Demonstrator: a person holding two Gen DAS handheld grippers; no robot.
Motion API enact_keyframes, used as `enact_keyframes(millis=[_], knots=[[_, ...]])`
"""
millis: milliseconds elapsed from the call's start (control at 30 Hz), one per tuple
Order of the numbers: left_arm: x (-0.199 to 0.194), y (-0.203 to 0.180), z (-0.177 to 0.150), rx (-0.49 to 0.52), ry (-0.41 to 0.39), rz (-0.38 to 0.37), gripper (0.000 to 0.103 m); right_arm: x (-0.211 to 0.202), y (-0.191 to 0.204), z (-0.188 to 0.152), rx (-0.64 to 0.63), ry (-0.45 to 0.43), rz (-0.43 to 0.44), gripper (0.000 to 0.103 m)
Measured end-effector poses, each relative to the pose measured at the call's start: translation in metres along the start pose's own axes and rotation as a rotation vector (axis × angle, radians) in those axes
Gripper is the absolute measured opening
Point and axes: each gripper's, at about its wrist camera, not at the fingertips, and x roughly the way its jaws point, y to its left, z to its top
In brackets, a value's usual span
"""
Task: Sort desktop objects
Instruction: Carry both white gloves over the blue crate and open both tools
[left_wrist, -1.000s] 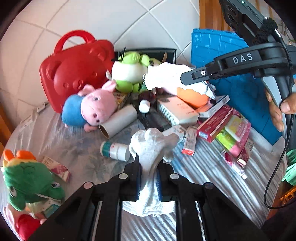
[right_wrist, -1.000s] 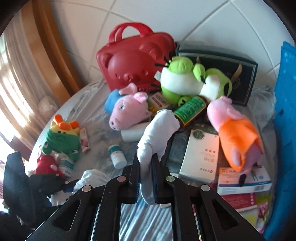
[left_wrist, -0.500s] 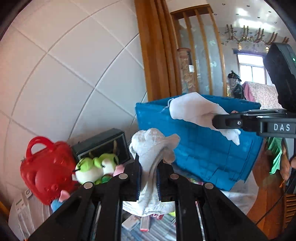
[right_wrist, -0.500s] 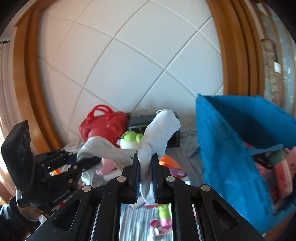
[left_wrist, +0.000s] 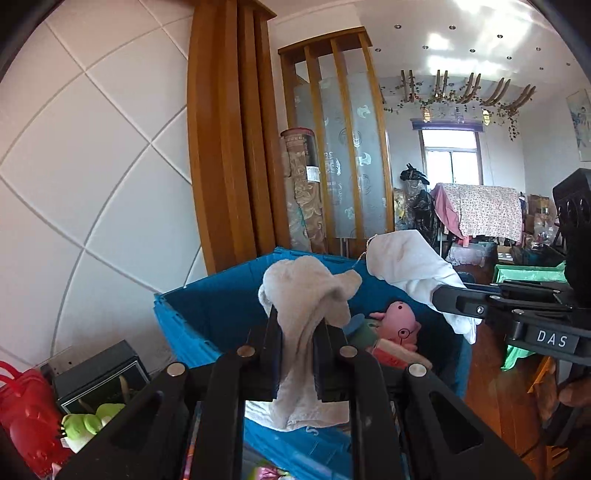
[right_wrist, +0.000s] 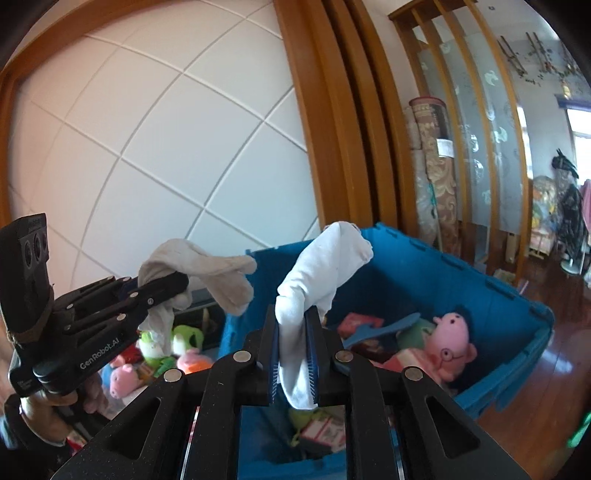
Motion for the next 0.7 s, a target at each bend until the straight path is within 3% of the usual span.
enact_keyframes(millis=[100, 133, 167, 200, 233, 267, 300, 500, 700], knots=[[0.029, -0.013, 0.018, 0.012, 0.02, 0.045, 0.018, 0.011, -0.028, 0.015, 0.02, -0.025, -0.032, 0.017], [0.039, -0.016, 0.024, 0.015, 0.036, 0.06, 0.022, 0.017, -0.037, 0.021, 0.023, -0.026, -0.057, 0.031], [0.048, -0.019, 0.029, 0.017, 0.053, 0.093, 0.034, 0.022, -0.046, 0.025, 0.029, -0.019, -0.081, 0.043], [0.054, -0.021, 0.034, 0.019, 0.059, 0.136, 0.049, 0.025, -0.053, 0.029, 0.04, -0.032, -0.103, 0.07], [0.058, -0.022, 0.037, 0.02, 0.054, 0.172, 0.058, 0.025, -0.06, 0.032, 0.046, -0.054, -0.115, 0.084], [0.06, -0.022, 0.041, 0.02, 0.044, 0.198, 0.072, 0.026, -0.065, 0.035, 0.049, -0.07, -0.127, 0.084], [0.06, -0.023, 0.044, 0.016, 0.032, 0.219, 0.077, 0.025, -0.068, 0.037, 0.055, -0.082, -0.132, 0.084], [0.047, -0.024, 0.048, -0.007, -0.005, 0.253, 0.078, 0.016, -0.073, 0.038, 0.063, -0.113, -0.075, 0.086], [0.035, -0.016, 0.035, -0.058, 0.008, 0.292, 0.078, 0.015, -0.068, 0.035, 0.052, -0.117, -0.022, 0.094]])
